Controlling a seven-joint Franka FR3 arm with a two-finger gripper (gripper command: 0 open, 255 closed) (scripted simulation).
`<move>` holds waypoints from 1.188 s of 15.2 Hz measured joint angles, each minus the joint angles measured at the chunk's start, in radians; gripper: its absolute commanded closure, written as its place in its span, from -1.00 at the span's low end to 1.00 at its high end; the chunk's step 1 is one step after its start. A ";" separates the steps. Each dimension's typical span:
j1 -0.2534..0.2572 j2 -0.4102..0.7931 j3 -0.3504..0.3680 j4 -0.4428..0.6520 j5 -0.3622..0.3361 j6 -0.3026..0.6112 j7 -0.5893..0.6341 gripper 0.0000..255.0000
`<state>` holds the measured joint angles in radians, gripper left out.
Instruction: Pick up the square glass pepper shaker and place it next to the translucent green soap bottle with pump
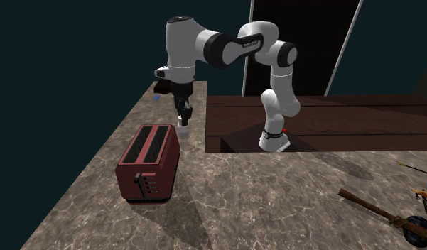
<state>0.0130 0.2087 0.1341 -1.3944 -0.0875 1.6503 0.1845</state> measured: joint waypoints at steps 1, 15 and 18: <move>0.001 0.001 0.000 0.016 0.000 -0.015 0.000 1.00; 0.007 0.067 0.000 0.292 -0.009 -0.225 -0.017 1.00; -0.038 0.008 -0.021 0.211 0.006 -0.199 -0.075 1.00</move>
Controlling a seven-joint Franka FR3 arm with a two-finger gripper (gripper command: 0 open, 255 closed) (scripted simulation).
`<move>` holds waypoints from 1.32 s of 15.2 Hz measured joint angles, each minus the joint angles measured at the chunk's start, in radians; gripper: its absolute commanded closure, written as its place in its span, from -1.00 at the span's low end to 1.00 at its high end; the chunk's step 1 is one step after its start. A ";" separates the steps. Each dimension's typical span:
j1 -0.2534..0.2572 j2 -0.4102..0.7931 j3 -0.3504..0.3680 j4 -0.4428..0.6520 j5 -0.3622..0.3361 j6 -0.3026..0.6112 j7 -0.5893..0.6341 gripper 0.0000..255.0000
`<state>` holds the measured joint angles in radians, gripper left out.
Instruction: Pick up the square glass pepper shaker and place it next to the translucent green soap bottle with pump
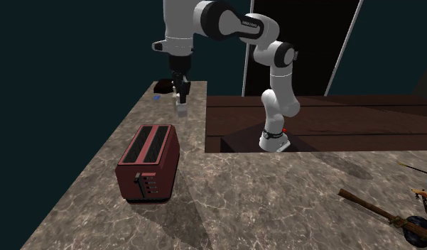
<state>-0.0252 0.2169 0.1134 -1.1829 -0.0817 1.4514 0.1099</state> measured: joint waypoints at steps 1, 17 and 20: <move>-0.015 -0.024 -0.008 -0.034 0.005 0.012 -0.020 1.00; -0.219 -0.238 -0.179 -0.311 0.048 0.092 -0.383 1.00; -0.256 -0.234 -0.218 -0.303 0.053 0.090 -0.460 1.00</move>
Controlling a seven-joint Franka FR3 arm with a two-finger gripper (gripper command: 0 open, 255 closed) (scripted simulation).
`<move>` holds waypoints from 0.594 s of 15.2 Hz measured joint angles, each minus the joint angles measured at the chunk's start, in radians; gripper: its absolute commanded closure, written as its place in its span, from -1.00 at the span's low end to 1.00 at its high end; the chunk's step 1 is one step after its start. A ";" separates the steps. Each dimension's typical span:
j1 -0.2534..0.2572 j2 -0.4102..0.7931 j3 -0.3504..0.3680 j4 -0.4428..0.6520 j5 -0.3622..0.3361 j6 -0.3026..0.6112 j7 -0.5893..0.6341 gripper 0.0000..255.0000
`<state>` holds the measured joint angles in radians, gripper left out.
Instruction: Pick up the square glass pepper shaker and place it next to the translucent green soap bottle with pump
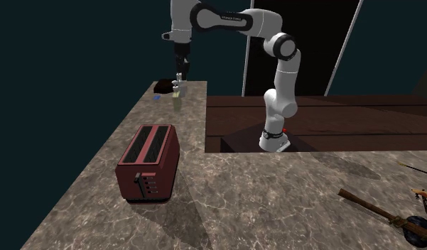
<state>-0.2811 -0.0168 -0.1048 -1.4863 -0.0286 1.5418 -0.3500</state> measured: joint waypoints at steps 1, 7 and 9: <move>-0.011 0.000 -0.012 -0.007 0.002 0.007 -0.023 1.00; -0.085 0.016 -0.088 0.013 0.015 0.007 -0.171 1.00; -0.111 0.040 -0.114 0.038 0.024 0.006 -0.223 1.00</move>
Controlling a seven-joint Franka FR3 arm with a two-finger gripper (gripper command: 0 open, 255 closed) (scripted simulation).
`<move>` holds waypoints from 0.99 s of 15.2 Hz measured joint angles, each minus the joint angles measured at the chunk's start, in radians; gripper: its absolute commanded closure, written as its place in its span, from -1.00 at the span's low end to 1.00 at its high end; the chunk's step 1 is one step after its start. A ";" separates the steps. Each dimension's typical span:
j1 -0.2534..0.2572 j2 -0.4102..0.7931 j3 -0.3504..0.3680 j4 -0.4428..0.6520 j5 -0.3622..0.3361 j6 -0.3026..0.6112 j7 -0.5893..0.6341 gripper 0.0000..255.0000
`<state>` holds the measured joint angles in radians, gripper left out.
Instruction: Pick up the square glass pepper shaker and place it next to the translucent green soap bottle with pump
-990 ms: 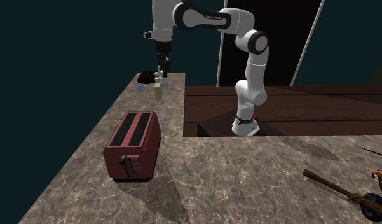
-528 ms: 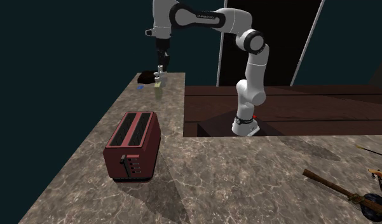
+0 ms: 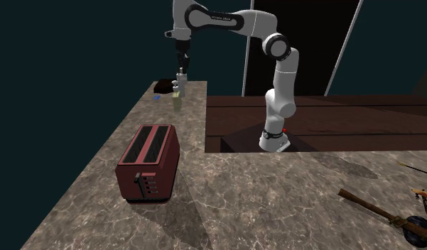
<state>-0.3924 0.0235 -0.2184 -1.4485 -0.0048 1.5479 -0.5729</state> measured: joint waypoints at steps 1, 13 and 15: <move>-0.012 0.006 -0.011 0.011 0.003 -0.006 -0.023 1.00; -0.212 0.241 -0.137 0.314 0.113 -0.089 -0.317 1.00; -0.227 0.254 -0.143 0.312 0.119 -0.075 -0.339 1.00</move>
<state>-0.6196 0.2776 -0.3617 -1.1368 0.1146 1.4730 -0.9116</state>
